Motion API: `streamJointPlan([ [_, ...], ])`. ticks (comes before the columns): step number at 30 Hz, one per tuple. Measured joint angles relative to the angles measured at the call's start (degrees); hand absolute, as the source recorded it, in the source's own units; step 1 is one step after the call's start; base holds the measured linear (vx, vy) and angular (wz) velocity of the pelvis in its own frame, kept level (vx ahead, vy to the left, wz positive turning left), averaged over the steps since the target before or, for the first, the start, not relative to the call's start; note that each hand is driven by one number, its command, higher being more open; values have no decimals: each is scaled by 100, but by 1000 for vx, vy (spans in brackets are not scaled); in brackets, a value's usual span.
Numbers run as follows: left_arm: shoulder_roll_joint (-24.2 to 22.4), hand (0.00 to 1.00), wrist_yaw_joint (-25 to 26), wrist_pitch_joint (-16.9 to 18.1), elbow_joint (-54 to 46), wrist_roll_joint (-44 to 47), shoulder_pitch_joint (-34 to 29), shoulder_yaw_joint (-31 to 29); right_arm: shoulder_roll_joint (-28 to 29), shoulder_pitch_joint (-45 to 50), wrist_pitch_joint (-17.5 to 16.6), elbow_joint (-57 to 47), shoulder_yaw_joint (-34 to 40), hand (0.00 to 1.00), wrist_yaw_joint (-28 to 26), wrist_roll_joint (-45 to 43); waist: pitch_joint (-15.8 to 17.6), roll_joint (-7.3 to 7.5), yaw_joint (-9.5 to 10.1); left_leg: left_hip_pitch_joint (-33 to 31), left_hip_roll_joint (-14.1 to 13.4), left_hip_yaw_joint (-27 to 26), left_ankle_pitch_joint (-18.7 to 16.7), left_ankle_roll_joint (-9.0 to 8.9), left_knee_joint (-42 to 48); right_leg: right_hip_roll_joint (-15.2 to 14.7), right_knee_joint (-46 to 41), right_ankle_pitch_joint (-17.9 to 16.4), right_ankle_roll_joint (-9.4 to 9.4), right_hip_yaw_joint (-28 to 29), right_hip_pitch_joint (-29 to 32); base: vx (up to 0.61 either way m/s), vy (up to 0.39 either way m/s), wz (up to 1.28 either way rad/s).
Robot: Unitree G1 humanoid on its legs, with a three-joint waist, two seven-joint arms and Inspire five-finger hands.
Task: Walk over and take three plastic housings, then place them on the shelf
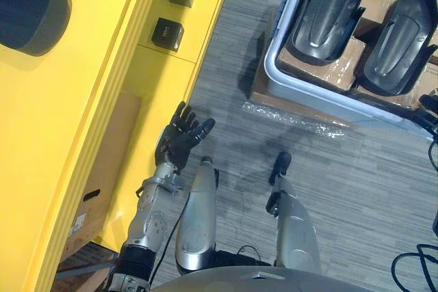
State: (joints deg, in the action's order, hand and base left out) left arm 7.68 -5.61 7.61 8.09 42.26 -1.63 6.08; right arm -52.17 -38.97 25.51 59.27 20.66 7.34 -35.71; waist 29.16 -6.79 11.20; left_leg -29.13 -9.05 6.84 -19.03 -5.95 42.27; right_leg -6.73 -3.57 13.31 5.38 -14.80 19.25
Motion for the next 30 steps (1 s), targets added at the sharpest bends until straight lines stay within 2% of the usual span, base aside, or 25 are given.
streamJointPlan([
  [4, 4, 100, 0, 26, -190, 0, -108, -18, 261, 63, 46, 2, 16, 0, -46, -8, 0, 49, 43, 80, -5, 48, 32, -18, -53, 8, -4, -12, -17, -52, -87, -23, 9, 7],
  [5, 5, 100, 0, 47, -191, 0, -95, -20, 263, 85, 54, 1, 17, 100, -46, -7, 2, 55, 77, 91, -4, 51, 36, -19, -52, 8, -7, -12, -17, -53, -102, -23, 26, 3],
  [9, 29, 100, -3, 131, -190, -1, -144, -51, 267, 184, 34, 1, 17, 100, 37, -5, -8, 158, 123, 253, 8, 51, 41, -16, -96, -2, -10, -12, -15, -50, -249, -10, 38, 4],
  [11, 113, 100, -26, 151, -190, -3, -164, -91, 284, 206, -127, 2, 20, 100, 187, 4, -8, 335, 108, 312, 35, 47, 87, -16, -166, -25, 12, -13, -15, -50, -290, -18, 35, 4],
  [12, 141, 100, -26, 150, -188, -4, -185, -90, 307, 211, -201, 4, 20, 100, 269, 57, -1, 368, 103, 346, 34, 48, 90, -17, -178, -22, 31, -12, -14, -52, -332, -10, 28, 3],
  [15, 202, 100, -109, 190, -208, -14, -534, -90, 531, 254, -736, -117, 7, 100, 764, 218, -10, 569, 14, 692, 51, -5, 119, -18, -352, -36, 111, -9, -6, -23, -610, 10, 46, 2],
  [16, 208, 100, -128, 208, -231, -14, -624, -93, 570, 303, -783, -271, 6, 100, 869, 261, -10, 603, -14, 750, 56, -23, 124, -19, -391, -40, 146, -11, -5, -21, -665, 11, 43, -2],
  [19, 234, 100, -271, 213, -662, -14, -1077, -167, 839, 990, -1240, -1691, 62, 100, 1389, 783, -6, 825, -103, 1039, 80, -155, 177, -23, -683, -62, 381, -12, 38, 56, -862, 13, 26, -11],
  [21, 153, 100, -329, 214, -1122, -15, -1385, -233, 1349, 1787, -1675, -3437, 415, 100, 1734, 1225, -6, 887, -241, 1338, 71, -257, 225, -59, -899, -74, 409, -28, 29, 109, -1016, 57, 20, -14],
  [22, 117, 100, -343, 213, -1269, -16, -1444, -260, 1548, 2026, -1774, -3963, 478, 100, 1826, 1379, -9, 896, -280, 1445, 55, -306, 231, -69, -954, -70, 415, -33, 25, 131, -1076, 81, 17, -15],
  [23, 52, 100, -380, 215, -1558, -18, -1502, -311, 1944, 2433, -1938, -4858, 524, 100, 1951, 1726, -13, 912, -380, 1647, 40, -363, 241, -80, -1063, -63, 431, -34, 19, 178, -1206, 71, 14, -16],
  [24, 3, 100, -427, 215, -1694, -18, -1502, -350, 2162, 2654, -2054, -5243, 537, 100, 1969, 1913, -21, 924, -425, 1747, 34, -396, 241, -83, -1117, -62, 442, -37, 19, 204, -1269, 104, 22, -23],
  [25, -82, 100, -515, 245, -1964, -18, -1498, -426, 2670, 3012, -2300, -5884, 533, 100, 1950, 2215, -118, 1000, -525, 1897, 23, -500, 240, -84, -1238, -62, 491, -47, 28, 268, -1334, 84, 20, -28],
  [26, -110, 100, -552, 264, -2185, -28, -1482, -457, 3141, 3390, -2540, -6310, 533, 100, 1857, 2436, -273, 1074, -597, 1988, 20, -599, 240, -83, -1337, -65, 539, -67, 49, 332, -1352, 88, 22, -30],
  [27, -112, 100, -583, 288, -2289, -62, -1449, -464, 3380, 3601, -2645, -6476, 527, 100, 1760, 2503, -355, 1112, -649, 2037, 17, -640, 240, -83, -1373, -64, 574, -65, 47, 357, -1376, 83, 20, -27],
  [29, -160, 100, -713, 487, -2576, -265, -1304, -459, 4122, 4292, -3048, -6862, 479, 100, 1334, 2598, -643, 1236, -866, 2304, 21, -805, 235, -86, -1566, -74, 666, -59, 46, 466, -1520, 126, 41, -25],
  [30, -174, 100, -728, 502, -2637, -282, -1278, -455, 4261, 4475, -3134, -6964, 447, 100, 1243, 2595, -727, 1240, -906, 2372, 26, -850, 235, -85, -1628, -78, 686, -60, 49, 497, -1548, 121, 50, -28],
])
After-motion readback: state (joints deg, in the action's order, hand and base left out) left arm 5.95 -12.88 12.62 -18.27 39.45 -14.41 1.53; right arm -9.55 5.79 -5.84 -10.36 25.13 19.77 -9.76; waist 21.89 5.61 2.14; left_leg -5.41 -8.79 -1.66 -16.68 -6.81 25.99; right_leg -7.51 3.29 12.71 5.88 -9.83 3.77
